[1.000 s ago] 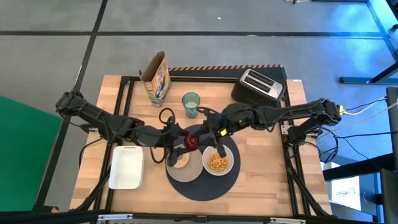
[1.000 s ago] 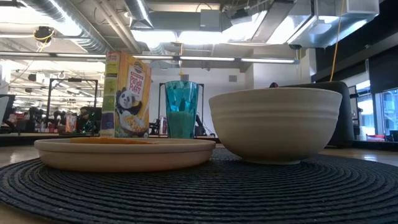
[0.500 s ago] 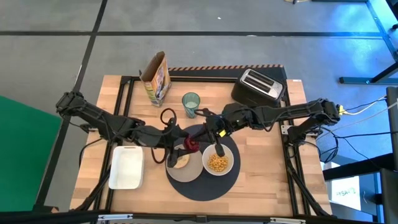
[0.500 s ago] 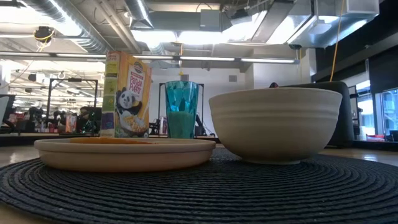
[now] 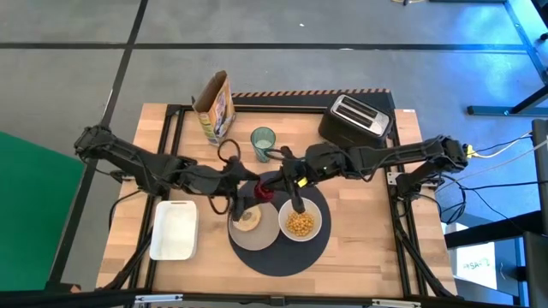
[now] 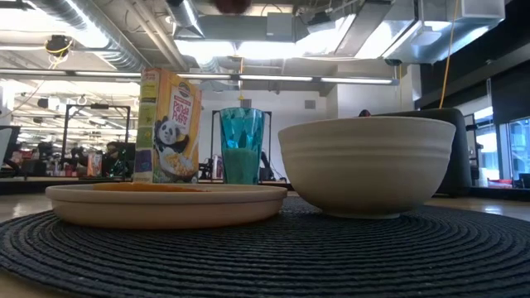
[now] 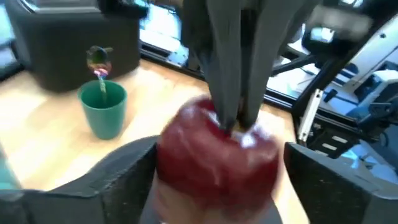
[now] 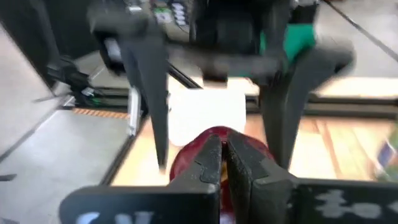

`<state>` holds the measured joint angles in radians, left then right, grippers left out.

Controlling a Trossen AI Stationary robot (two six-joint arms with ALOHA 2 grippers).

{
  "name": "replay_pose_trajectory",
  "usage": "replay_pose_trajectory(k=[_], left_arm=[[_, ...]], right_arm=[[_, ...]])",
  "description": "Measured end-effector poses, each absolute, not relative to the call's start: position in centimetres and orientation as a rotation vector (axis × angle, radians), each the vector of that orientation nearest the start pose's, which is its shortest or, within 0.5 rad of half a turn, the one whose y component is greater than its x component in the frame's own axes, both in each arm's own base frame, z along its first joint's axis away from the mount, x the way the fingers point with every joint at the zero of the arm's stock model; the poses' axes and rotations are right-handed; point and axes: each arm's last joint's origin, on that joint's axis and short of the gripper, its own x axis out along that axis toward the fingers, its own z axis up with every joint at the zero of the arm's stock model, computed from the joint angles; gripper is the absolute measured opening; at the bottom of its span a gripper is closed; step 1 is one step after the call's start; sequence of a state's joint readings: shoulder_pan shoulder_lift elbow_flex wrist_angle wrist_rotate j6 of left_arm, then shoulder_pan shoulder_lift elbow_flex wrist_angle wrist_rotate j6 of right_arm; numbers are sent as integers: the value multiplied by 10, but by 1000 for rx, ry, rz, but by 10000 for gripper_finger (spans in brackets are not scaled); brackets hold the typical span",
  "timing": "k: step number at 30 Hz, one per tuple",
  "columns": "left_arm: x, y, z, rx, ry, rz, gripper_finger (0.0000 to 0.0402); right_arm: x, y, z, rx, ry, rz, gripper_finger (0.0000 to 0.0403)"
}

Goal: Arrange a breakfast setting
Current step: Put the apple on the gray plate

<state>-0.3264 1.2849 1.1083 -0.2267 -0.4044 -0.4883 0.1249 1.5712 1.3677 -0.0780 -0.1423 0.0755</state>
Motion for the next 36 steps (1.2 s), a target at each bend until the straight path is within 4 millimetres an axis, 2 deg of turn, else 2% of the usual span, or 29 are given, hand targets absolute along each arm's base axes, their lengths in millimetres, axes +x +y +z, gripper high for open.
replay_pose_trajectory(k=[3, 8, 11, 17, 23, 30, 36], left_arm=[[258, -77, 342, -338, 396, 115, 376], [239, -76, 331, -359, 586, 139, 395], [231, -76, 332, -393, 608, 161, 397], [225, -72, 340, -403, 543, 211, 397], [224, -71, 339, -401, 552, 212, 397], [224, -71, 339, -390, 559, 210, 398], [224, -69, 339, -324, 563, 198, 398]], right_arm=[[362, 48, 344, 74, 335, 187, 2], [365, 50, 332, 72, 366, 138, 1], [377, 60, 310, 73, 396, 153, 1], [398, 81, 267, 44, 475, 145, 0], [413, 86, 235, 107, 500, 174, 0], [396, 95, 192, 175, 515, 201, 0], [383, 105, 172, 157, 560, 214, 0]])
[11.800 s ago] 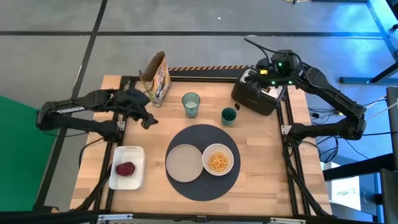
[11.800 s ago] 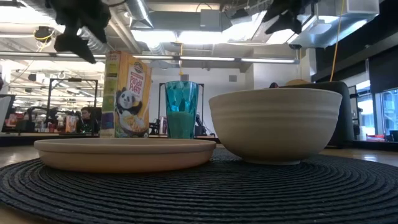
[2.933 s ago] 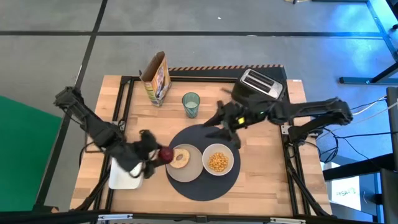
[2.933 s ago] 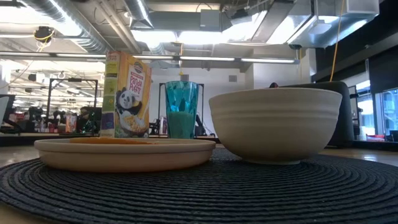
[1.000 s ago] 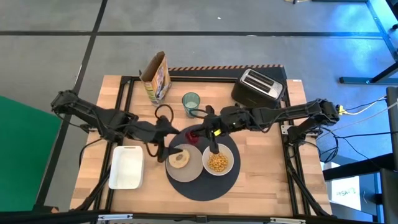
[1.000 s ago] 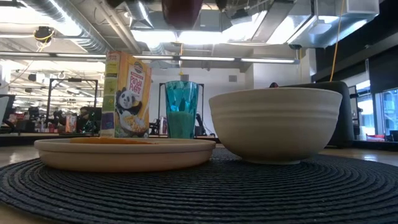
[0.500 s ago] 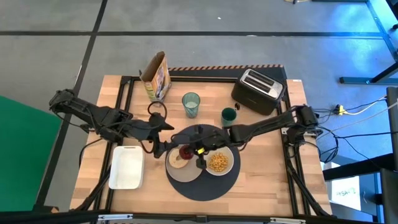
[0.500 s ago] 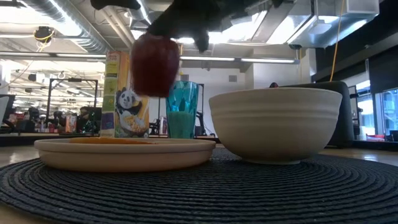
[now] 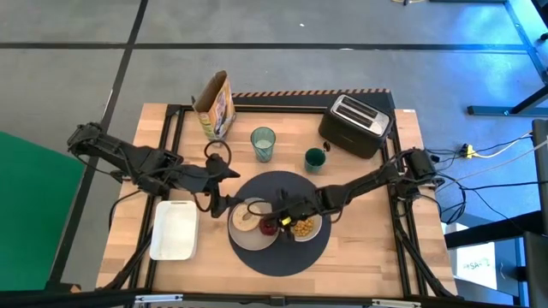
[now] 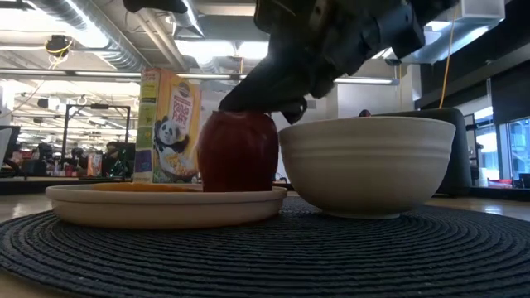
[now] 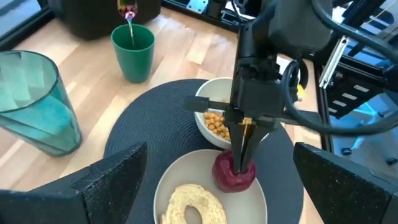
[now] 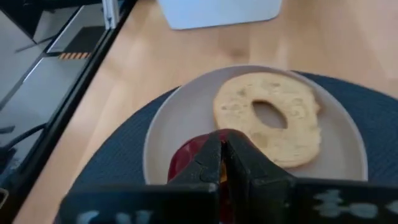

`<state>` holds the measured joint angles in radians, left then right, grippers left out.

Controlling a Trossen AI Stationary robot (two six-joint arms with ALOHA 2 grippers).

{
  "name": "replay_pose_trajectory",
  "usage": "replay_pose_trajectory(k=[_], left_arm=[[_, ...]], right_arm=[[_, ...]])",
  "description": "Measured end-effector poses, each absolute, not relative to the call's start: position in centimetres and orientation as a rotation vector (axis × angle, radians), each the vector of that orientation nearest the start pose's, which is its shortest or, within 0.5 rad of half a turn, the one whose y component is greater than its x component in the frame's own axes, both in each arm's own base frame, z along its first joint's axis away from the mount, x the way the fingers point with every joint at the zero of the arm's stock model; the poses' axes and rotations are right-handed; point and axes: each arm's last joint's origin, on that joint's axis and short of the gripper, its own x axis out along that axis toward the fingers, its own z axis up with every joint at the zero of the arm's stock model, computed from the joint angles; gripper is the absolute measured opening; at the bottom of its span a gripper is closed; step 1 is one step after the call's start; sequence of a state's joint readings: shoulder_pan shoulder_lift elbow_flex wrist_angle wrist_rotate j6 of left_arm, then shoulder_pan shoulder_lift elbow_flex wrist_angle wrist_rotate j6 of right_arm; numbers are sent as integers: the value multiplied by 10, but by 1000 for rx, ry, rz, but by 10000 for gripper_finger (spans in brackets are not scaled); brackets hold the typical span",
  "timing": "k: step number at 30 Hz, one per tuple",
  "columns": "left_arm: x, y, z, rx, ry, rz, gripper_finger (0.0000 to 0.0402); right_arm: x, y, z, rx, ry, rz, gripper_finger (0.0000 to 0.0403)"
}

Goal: Arrange a breakfast setting
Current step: Put the apple on the gray plate, then put the blue spoon on the right side of the white bowl

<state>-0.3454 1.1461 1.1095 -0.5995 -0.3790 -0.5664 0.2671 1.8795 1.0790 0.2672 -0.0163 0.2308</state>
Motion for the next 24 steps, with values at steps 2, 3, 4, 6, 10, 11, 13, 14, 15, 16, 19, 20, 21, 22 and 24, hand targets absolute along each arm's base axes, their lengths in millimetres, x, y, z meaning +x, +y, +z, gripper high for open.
replay_pose_trajectory(k=[2, 3, 4, 6, 10, 11, 13, 14, 15, 16, 19, 20, 21, 22, 24], left_arm=[[225, -67, 339, -327, 561, 208, 398], [225, -66, 339, -329, 559, 214, 398], [226, -64, 339, -330, 556, 220, 398], [227, -62, 340, -338, 546, 229, 398], [230, -57, 342, -360, 512, 243, 398], [231, -57, 343, -363, 503, 244, 398], [232, -55, 344, -353, 489, 243, 398], [233, -54, 345, -343, 483, 242, 398], [233, -53, 345, -330, 480, 243, 398], [234, -51, 345, -319, 479, 248, 398], [235, -46, 346, -283, 468, 279, 398], [235, -44, 346, -275, 462, 291, 398], [236, -42, 347, -271, 454, 302, 398], [237, -39, 348, -265, 443, 311, 398], [239, -35, 351, -255, 411, 317, 398]], right_arm=[[383, 104, 171, 156, 559, 205, 0], [383, 103, 171, 155, 561, 202, 1], [383, 103, 171, 156, 562, 199, 4], [383, 102, 171, 155, 563, 194, 16], [382, 102, 173, 156, 563, 197, 62], [382, 102, 175, 161, 559, 198, 76], [378, 101, 182, 182, 567, 186, 107], [377, 101, 187, 198, 557, 172, 121], [375, 100, 193, 204, 546, 152, 135], [372, 98, 200, 205, 537, 131, 148], [365, 95, 225, 226, 467, 87, 177], [361, 93, 234, 229, 445, 77, 184], [358, 91, 242, 231, 420, 60, 189], [356, 88, 252, 236, 388, 39, 193], [345, 83, 271, 252, 343, -15, 198]])
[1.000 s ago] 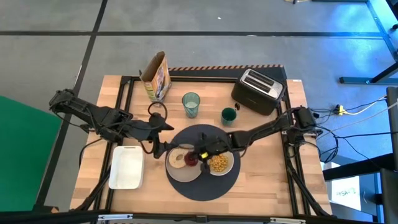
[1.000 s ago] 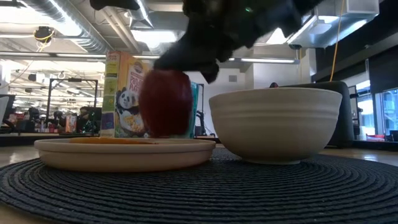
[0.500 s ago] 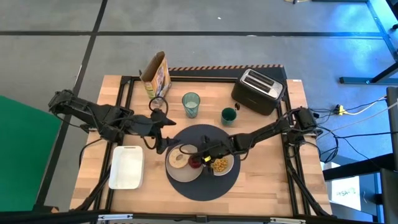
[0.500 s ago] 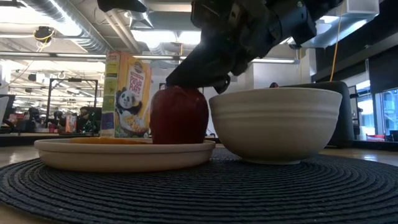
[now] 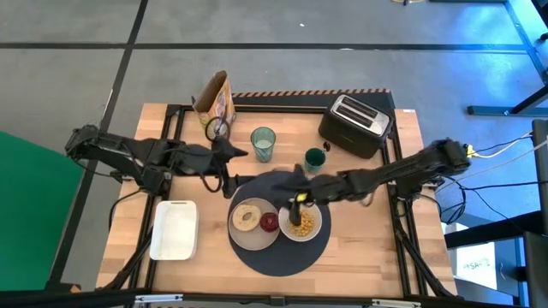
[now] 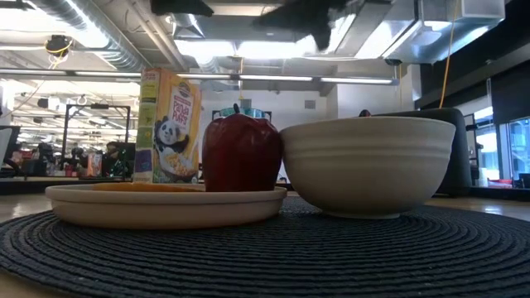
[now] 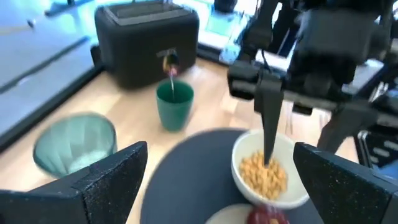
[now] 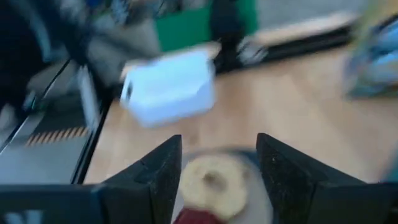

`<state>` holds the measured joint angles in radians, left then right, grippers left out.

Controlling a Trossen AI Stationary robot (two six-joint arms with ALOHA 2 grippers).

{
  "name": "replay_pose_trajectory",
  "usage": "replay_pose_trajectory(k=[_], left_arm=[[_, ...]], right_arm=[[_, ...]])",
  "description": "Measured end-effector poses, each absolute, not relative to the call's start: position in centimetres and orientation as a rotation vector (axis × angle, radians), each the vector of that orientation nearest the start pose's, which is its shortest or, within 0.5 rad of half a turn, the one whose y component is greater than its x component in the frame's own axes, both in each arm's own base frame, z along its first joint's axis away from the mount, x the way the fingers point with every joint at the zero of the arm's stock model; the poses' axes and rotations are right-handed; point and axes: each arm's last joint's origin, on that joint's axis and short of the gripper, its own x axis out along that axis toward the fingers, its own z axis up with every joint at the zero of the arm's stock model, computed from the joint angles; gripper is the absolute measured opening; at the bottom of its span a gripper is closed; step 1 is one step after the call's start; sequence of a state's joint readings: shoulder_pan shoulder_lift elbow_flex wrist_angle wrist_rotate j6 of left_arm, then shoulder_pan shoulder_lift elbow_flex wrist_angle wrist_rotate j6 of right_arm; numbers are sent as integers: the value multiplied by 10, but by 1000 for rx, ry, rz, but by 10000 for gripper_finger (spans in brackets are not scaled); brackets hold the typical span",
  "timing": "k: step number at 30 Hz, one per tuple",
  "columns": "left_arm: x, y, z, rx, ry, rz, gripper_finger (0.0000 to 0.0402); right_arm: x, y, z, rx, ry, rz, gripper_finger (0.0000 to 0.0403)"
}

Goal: Arrange a breakfast setting
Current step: Put the blue spoon on the right side of the white bowl

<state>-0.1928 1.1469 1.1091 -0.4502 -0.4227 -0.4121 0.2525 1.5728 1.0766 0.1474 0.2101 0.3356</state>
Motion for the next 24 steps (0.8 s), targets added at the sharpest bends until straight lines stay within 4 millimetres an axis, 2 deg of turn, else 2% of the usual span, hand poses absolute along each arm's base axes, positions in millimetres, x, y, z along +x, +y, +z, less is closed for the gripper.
replay_pose_trajectory(k=[6, 10, 14, 18, 24], left_arm=[[247, -19, 357, -225, 344, 323, 398], [254, -4, 355, -245, 328, 354, 398], [262, 8, 351, -260, 324, 369, 398], [269, 16, 347, -264, 322, 401, 398], [271, 25, 344, -271, 331, 428, 398]], right_arm=[[302, 53, 324, 357, 257, -298, 200], [267, 31, 336, 472, 342, -496, 200], [237, 12, 323, 573, 499, -730, 200], [218, -2, 308, 632, 657, -923, 200], [218, -14, 299, 650, 736, -1000, 200]])
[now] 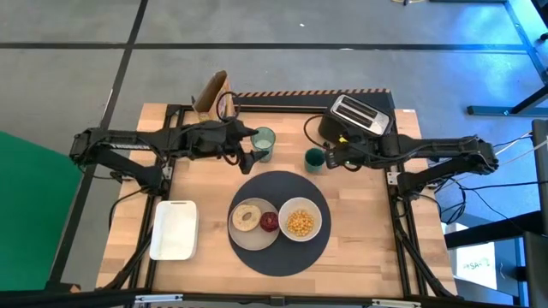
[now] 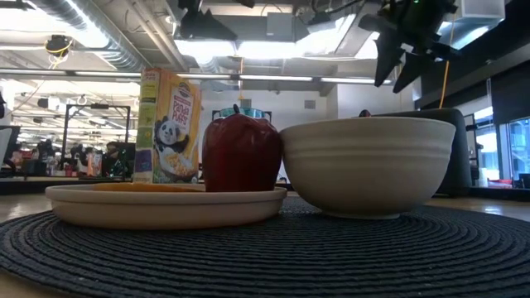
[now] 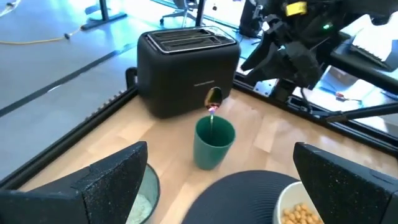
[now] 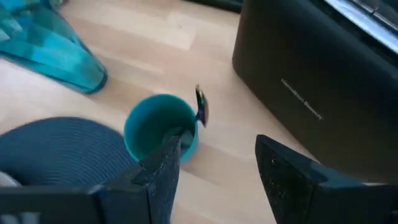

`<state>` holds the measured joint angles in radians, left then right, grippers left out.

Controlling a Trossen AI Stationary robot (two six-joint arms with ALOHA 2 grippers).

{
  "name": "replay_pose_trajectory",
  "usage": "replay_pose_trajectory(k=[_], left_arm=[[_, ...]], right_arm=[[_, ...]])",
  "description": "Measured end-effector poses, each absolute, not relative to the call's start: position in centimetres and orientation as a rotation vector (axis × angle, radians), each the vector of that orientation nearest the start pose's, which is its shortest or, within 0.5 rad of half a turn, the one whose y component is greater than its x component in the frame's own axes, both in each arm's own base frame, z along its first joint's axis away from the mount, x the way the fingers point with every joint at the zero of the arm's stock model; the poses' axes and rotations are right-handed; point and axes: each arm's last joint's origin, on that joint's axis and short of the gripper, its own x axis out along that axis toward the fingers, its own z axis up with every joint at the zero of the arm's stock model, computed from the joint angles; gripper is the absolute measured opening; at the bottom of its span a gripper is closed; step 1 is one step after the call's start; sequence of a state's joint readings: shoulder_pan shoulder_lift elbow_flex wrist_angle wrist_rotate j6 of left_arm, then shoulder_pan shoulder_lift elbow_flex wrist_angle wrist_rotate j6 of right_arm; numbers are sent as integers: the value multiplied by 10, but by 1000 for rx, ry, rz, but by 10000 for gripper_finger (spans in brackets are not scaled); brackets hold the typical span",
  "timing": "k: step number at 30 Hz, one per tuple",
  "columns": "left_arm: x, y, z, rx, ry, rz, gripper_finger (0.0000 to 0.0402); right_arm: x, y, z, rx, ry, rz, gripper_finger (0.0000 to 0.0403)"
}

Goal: Arrange a breakfast setting
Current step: Put the blue spoon on the right side of the white bowl

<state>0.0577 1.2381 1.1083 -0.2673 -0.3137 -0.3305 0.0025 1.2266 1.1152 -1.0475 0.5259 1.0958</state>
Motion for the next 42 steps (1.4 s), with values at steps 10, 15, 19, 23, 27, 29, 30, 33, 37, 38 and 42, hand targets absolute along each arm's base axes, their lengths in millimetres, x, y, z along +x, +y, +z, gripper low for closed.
replay_pose_trajectory(k=[10, 15, 19, 23, 27, 29, 30, 33, 37, 38, 42], left_arm=[[267, 19, 335, -281, 436, 410, 398], [264, 19, 330, -249, 506, 414, 398], [263, 19, 331, -253, 505, 415, 398], [263, 18, 330, -252, 509, 412, 398], [262, 20, 330, -252, 508, 421, 398], [262, 22, 330, -247, 512, 427, 398], [262, 23, 330, -247, 514, 431, 398], [261, 25, 329, -248, 524, 440, 398], [261, 26, 329, -248, 524, 443, 398], [261, 26, 329, -248, 523, 445, 398], [261, 28, 329, -245, 519, 464, 398]], right_arm=[[220, -10, 298, 780, 787, -930, 200], [223, -9, 298, 802, 776, -902, 200], [222, -14, 298, 775, 760, -954, 200], [231, -24, 290, 740, 795, -971, 200], [243, -36, 278, 705, 854, -958, 200], [248, -43, 273, 705, 869, -968, 200], [249, -46, 271, 703, 874, -981, 200], [249, -56, 269, 714, 872, -1014, 200], [248, -66, 268, 711, 869, -1043, 200], [247, -69, 268, 711, 872, -1035, 200], [246, -74, 268, 714, 912, -987, 185]])
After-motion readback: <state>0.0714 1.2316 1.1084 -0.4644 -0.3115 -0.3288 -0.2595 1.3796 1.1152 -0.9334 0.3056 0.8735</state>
